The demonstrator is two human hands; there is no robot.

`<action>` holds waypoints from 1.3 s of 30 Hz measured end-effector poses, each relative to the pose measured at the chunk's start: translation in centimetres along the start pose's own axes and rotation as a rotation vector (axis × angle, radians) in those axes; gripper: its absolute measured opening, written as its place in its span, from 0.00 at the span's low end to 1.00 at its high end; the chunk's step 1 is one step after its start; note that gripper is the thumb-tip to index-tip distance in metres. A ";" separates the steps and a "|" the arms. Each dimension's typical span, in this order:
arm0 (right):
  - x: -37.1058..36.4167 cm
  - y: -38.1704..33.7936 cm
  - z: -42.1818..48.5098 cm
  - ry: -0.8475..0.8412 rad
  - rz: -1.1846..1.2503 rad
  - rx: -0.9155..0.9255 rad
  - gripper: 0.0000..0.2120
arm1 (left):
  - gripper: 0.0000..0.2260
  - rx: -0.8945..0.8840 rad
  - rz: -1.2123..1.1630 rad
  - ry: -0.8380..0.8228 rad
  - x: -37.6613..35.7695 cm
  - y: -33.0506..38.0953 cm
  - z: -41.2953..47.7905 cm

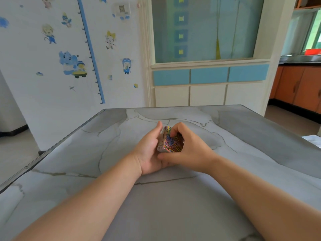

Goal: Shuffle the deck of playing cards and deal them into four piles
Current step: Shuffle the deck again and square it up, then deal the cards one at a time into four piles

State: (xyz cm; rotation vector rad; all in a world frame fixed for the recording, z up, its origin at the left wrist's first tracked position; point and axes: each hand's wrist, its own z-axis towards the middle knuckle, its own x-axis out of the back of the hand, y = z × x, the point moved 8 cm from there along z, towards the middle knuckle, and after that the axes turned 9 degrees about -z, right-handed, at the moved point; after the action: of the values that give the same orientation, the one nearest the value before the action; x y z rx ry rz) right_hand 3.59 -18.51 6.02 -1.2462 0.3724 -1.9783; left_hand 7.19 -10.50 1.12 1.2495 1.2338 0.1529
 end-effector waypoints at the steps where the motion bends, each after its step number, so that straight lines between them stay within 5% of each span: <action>1: 0.0 0.0 0.1 0.011 0.024 -0.001 0.26 | 0.28 -0.003 -0.003 0.006 0.2 -0.1 0.0; 8: -0.7 0.8 0.1 -0.113 0.122 -0.016 0.28 | 0.17 -0.134 -0.012 0.058 1.0 1.0 0.0; 19: -1.7 1.1 0.1 -0.112 0.124 0.050 0.28 | 0.27 -0.023 -0.022 0.106 0.7 0.8 -0.3; 25: -1.0 1.4 0.2 -0.116 0.244 0.008 0.19 | 0.27 0.023 0.033 0.063 1.2 0.5 -0.2; 28: -0.3 3.0 0.7 -0.049 0.585 -0.192 0.13 | 0.23 0.021 0.012 0.011 0.7 0.4 -0.3; 32: 1.2 7.8 0.2 0.113 1.186 -0.636 0.32 | 0.19 -0.024 -0.004 0.049 1.1 0.8 0.2; 39: 2.7 10.0 -0.4 0.175 1.324 -0.656 0.36 | 0.21 -0.044 -0.036 0.056 1.8 0.9 0.7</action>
State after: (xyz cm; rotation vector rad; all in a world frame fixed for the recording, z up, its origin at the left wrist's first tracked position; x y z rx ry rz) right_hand 7.00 -27.26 1.62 -0.7499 1.5436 -0.7858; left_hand 8.91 -9.38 0.63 1.1912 1.2939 0.1893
